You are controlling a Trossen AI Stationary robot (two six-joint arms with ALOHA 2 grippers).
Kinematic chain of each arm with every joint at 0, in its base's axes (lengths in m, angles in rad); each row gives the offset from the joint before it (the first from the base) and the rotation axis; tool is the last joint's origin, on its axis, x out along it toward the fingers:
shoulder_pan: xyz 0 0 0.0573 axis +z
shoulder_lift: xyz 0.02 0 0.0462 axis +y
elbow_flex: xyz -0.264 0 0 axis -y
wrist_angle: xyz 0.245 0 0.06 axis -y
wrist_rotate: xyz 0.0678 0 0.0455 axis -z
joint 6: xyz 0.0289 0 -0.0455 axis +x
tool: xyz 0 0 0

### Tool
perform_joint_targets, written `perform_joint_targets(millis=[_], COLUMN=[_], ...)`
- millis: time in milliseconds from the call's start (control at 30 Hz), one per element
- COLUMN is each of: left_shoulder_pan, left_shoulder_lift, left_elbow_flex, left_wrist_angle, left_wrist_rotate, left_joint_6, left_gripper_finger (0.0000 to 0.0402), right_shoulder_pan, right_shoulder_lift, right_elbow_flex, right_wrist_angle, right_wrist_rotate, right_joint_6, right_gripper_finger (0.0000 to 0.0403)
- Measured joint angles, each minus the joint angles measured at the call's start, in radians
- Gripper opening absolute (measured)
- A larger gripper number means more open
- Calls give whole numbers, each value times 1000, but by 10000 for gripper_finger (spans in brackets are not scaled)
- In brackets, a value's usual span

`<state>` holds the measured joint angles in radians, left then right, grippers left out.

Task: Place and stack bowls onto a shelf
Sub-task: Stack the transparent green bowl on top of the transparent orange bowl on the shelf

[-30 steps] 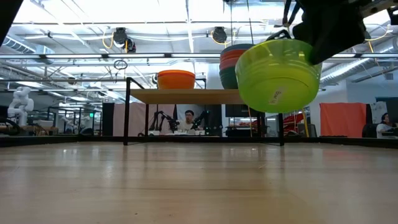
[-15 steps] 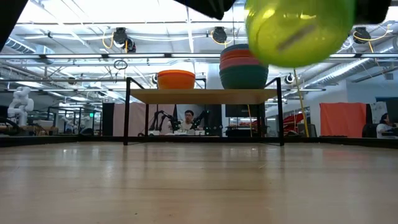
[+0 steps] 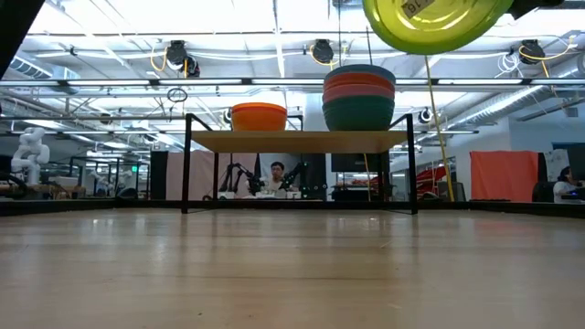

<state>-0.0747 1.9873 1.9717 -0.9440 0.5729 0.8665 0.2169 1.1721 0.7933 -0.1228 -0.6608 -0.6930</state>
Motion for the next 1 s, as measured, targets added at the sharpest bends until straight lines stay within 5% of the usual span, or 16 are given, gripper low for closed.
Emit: perform_joint_targets(millis=[467, 1000], left_shoulder_pan=[-6, 66], left_shoulder_lift=[0, 0], left_elbow_flex=[0, 0], left_wrist_angle=[18, -103], left_wrist_rotate=[14, 92], left_joint_6=[156, -64], left_gripper_finger=[67, 67], right_shoulder_pan=[0, -1], right_shoulder_lift=[0, -64], right_elbow_flex=[0, 0], right_wrist_angle=[42, 51], right_wrist_rotate=[-107, -150], right_joint_6=[20, 105], right_gripper_finger=[0, 0])
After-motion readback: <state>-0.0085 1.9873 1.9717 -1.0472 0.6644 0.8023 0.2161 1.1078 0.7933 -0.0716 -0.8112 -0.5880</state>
